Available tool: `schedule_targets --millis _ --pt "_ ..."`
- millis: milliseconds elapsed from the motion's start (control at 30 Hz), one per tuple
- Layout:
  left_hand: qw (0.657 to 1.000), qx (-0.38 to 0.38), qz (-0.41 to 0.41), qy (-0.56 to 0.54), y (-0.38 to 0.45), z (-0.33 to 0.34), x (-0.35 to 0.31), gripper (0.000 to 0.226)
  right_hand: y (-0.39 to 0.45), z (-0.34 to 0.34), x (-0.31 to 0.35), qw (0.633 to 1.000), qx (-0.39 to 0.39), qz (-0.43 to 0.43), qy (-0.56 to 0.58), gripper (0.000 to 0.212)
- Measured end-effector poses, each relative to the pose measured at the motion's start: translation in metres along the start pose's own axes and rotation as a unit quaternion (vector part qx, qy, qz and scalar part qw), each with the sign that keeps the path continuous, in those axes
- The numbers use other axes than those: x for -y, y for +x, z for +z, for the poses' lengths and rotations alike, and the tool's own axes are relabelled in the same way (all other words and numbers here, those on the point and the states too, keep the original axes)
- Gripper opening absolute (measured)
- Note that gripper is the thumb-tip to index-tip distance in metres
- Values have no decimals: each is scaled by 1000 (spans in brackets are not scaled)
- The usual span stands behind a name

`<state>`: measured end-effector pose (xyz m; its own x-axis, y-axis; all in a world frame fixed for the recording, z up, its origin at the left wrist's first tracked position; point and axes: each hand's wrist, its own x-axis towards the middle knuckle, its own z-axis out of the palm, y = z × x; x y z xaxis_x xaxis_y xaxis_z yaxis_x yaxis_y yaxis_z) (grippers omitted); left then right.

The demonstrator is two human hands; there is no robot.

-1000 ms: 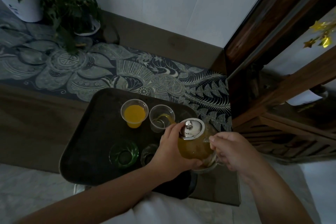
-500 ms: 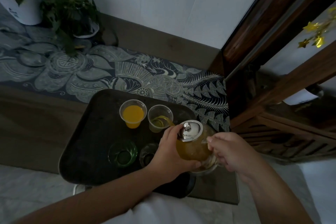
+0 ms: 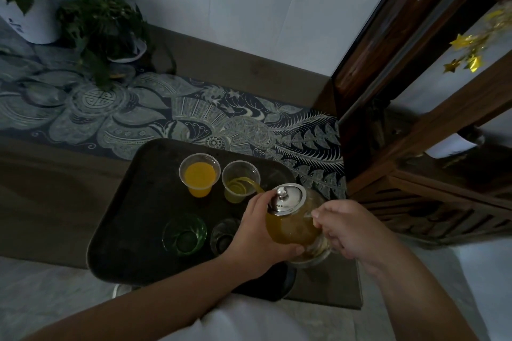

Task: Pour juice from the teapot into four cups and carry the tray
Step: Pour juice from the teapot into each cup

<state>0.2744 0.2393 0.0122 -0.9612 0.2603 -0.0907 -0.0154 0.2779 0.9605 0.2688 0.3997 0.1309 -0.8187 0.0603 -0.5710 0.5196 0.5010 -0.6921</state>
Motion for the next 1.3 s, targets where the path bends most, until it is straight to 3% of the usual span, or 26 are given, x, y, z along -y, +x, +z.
schedule_targets --millis 1300 --pt "1000 2 -6 -24 6 -1 3 103 14 -3 -3 1000 9 -18 -8 15"
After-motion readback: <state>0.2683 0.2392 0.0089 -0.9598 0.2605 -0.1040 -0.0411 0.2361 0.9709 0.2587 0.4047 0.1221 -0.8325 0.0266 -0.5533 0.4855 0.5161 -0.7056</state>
